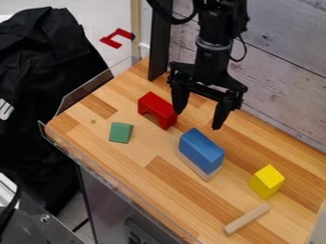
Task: Move the blue block to the top side of the table
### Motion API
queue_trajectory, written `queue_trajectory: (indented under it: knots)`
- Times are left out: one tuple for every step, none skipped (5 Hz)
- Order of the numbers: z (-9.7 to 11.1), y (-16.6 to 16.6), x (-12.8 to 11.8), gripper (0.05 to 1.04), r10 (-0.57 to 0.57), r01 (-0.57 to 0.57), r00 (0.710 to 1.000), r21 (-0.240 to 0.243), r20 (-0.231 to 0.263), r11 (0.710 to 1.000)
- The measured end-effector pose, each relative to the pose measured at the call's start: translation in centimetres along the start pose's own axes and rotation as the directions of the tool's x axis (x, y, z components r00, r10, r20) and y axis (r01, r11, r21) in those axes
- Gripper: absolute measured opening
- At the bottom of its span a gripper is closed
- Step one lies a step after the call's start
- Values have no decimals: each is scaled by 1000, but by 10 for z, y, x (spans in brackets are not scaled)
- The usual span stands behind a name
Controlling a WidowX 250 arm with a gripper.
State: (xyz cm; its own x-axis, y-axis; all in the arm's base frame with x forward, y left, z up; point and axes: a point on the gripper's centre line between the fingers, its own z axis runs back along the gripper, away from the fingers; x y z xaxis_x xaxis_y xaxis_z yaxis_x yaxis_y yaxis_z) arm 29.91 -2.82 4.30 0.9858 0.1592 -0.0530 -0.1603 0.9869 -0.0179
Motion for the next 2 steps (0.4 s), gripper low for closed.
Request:
queue_trajectory:
  knots:
    - [4, -7, -1, 1001, 103, -103, 995, 32, 1, 994]
    - [3, -16, 1, 1001, 287, -288, 957, 39, 44, 957]
